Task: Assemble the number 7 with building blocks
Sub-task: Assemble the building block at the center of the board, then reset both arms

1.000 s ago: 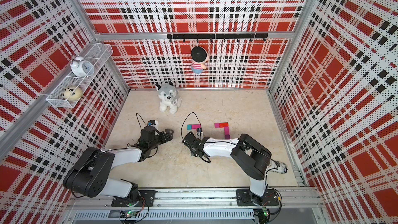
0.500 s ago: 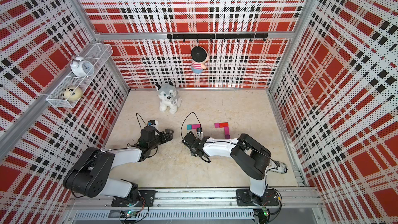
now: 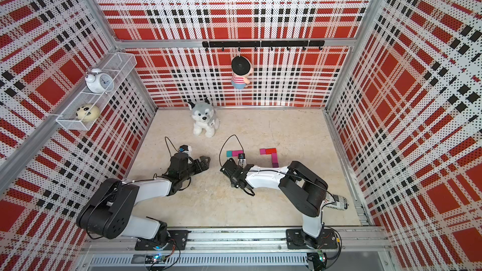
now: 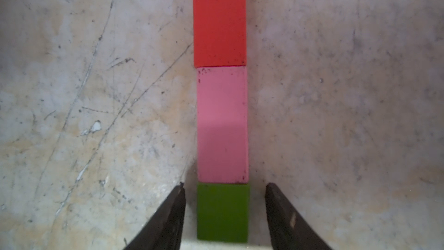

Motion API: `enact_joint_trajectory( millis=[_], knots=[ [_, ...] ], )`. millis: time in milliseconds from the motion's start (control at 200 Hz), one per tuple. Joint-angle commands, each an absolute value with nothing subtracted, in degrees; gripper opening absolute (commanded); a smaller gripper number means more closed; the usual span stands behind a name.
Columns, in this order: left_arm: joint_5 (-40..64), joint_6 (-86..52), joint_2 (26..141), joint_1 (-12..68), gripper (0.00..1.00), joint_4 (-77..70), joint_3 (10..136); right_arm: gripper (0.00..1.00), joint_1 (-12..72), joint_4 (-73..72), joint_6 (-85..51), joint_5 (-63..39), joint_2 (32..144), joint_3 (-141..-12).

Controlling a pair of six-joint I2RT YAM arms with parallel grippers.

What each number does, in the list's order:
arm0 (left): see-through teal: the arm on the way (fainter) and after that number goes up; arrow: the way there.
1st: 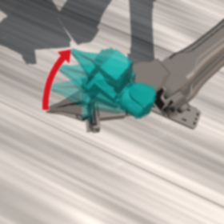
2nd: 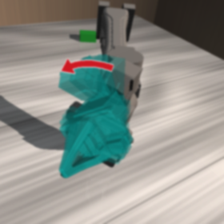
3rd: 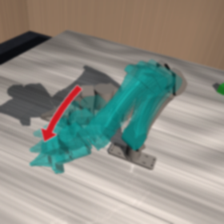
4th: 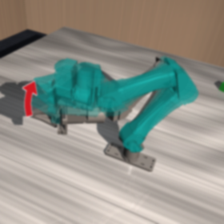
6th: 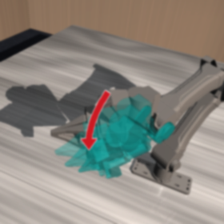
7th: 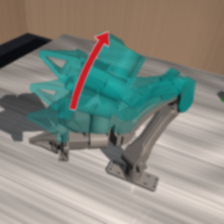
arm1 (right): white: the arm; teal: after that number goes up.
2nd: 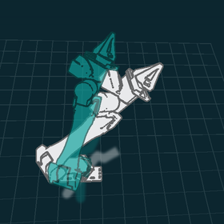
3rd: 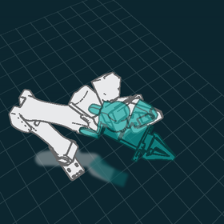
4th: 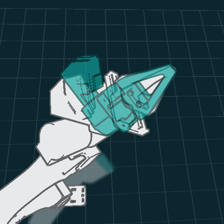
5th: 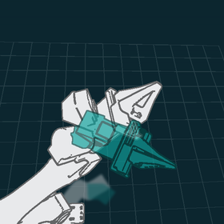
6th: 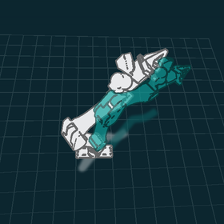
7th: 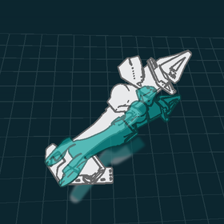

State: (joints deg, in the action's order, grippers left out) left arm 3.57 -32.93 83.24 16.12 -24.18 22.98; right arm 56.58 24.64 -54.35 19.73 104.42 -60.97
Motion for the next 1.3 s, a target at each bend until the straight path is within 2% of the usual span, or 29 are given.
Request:
enact_joint_trajectory(
  millis=[0, 105, 165, 276, 316, 331, 351, 431, 661, 762, 837, 932, 1082, 1183, 1293],
  knots=[
    [2.86, -31.99, 83.01, 15.76, 0.98, -23.65, 23.11, 0.59, 57.20, 25.95, -55.18, 20.98, 101.41, -60.67],
    [2.51, -32.01, 82.61, 15.73, 0.98, -23.38, 23.20, 0.60, 57.73, 25.95, -55.04, 22.87, 99.72, -60.23],
    [2.21, -31.99, 82.16, 15.79, 0.98, -23.21, 23.10, 0.68, 58.32, 25.34, -54.29, 24.50, 98.31, -60.03],
    [1.61, -31.82, 80.92, 15.66, 0.98, -22.90, 23.18, 0.73, 59.22, 24.07, -50.79, 26.62, 95.43, -60.03],
    [1.46, -31.65, 80.44, 15.60, 0.98, -22.54, 23.33, 0.87, 59.31, 24.16, -49.46, 27.13, 94.39, -60.18],
    [1.37, -31.52, 80.30, 15.61, 0.98, -22.32, 23.39, 0.97, 59.30, 24.17, -48.69, 27.42, 94.03, -60.20],
    [1.26, -31.40, 80.10, 15.49, 0.98, -21.98, 23.59, 1.00, 59.32, 24.24, -47.56, 27.61, 93.41, -60.29],
    [0.50, -30.46, 79.05, 15.42, 0.98, -20.89, 24.23, 1.00, 59.32, 25.12, -42.80, 31.04, 90.67, -60.92],
    [-4.25, -26.83, 74.90, 15.47, 0.98, -15.37, 27.92, 1.00, 59.09, 24.08, -28.15, 51.04, 78.91, -59.36],
    [-8.88, -24.95, 72.77, 15.56, 0.98, -15.37, 27.81, 1.00, 58.19, 17.50, -19.76, 61.15, 71.69, -54.34],
    [-12.00, -21.76, 71.65, 15.56, 0.98, -17.47, 27.14, 1.00, 54.95, 4.38, -8.28, 65.93, 64.57, -45.55],
    [-15.45, -19.49, 70.55, 13.68, 0.98, -21.19, 26.94, 1.00, 44.93, -17.17, 2.71, 57.88, 54.64, -32.54],
    [-24.09, -12.57, 69.74, 11.49, 0.98, -27.22, 26.19, 1.00, 26.01, -42.95, 3.85, 42.28, 45.57, -14.84],
    [-24.53, -11.50, 71.19, 7.96, 0.98, -28.85, 26.52, 1.00, 18.78, -49.17, 0.65, 37.39, 48.31, -11.11],
    [-24.83, -10.10, 72.80, 5.59, 0.98, -34.85, 24.34, 1.00, 17.31, -48.52, 2.94, 35.74, 57.66, -13.31]
  ],
)
